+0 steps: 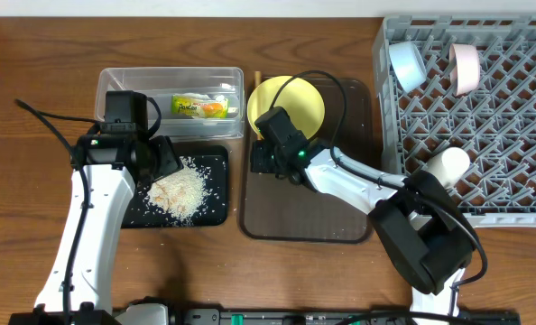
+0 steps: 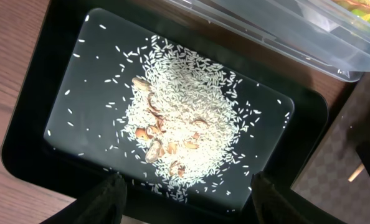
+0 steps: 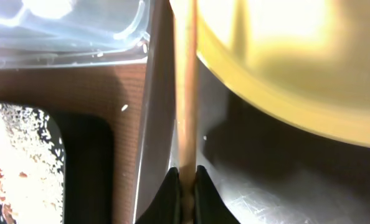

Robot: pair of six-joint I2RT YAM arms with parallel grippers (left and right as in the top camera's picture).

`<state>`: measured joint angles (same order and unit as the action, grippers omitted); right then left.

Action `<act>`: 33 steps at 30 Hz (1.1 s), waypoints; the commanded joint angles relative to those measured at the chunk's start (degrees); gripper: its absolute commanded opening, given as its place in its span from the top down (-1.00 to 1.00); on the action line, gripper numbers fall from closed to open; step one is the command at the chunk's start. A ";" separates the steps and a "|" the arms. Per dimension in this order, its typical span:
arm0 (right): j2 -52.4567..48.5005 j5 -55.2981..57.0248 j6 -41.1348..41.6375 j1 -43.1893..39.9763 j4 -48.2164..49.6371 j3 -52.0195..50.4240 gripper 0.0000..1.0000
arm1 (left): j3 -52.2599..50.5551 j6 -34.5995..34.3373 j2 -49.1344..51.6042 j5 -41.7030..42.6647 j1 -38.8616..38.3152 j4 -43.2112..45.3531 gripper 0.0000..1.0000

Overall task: Sort waste into correct bins and load items into the dishwasher rack
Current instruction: 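Carry the chopstick into the rack beside the first one and release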

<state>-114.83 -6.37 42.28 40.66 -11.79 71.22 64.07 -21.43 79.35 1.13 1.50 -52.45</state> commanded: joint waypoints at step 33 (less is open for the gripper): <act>26.16 10.49 -40.87 -35.63 -41.72 0.70 0.98 | -0.09 -0.52 0.00 -0.26 0.26 0.02 -0.36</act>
<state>-87.15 5.76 5.28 5.93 -53.91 71.55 64.07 -21.43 79.35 1.15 1.52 -52.31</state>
